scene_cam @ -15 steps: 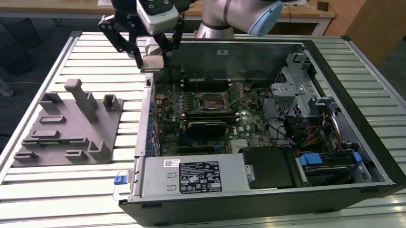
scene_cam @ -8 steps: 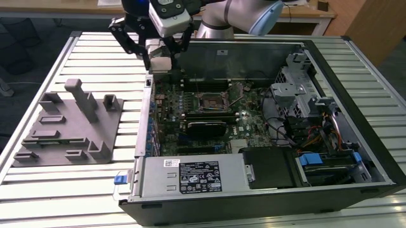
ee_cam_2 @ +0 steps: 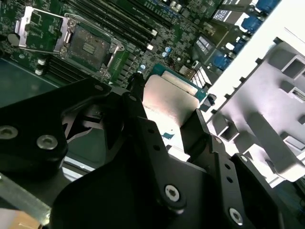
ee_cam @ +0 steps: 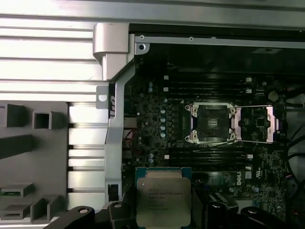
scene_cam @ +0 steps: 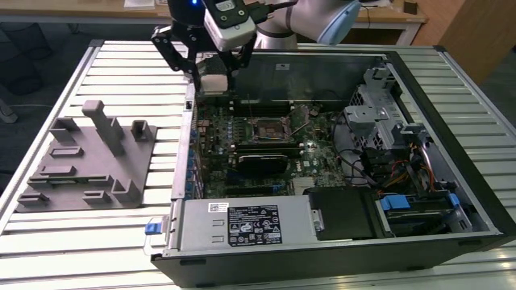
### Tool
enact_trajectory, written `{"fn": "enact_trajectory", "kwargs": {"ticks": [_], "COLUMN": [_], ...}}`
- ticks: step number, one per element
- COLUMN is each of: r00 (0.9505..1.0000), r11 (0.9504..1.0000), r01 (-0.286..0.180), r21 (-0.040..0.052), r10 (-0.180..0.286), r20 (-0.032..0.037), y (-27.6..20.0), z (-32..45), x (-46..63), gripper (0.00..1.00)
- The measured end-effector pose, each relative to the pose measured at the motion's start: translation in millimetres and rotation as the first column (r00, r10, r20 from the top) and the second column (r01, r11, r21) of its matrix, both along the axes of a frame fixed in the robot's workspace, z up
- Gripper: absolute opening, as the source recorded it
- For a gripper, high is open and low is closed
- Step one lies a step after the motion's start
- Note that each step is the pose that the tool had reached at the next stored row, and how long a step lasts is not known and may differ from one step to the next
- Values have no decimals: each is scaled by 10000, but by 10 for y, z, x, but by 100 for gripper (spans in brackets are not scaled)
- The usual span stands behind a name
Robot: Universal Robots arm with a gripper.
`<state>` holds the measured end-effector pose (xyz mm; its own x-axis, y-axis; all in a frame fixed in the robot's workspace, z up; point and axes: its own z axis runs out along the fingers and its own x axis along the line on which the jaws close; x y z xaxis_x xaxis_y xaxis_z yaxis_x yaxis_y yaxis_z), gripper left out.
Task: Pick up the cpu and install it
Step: 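Pick up the cpu and move it towards the insertion slot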
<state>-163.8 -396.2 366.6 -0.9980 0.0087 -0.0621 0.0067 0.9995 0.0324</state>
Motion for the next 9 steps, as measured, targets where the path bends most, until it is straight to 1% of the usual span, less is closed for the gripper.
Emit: {"fn": "enact_trajectory", "kwargs": {"ticks": [9], "r00": [10000], "r11": [10000], "r01": [0], "r21": [-2], "r10": [0], "r20": [-20], "y": [25], "z": [-62], "x": [174], "gripper": [55]}}
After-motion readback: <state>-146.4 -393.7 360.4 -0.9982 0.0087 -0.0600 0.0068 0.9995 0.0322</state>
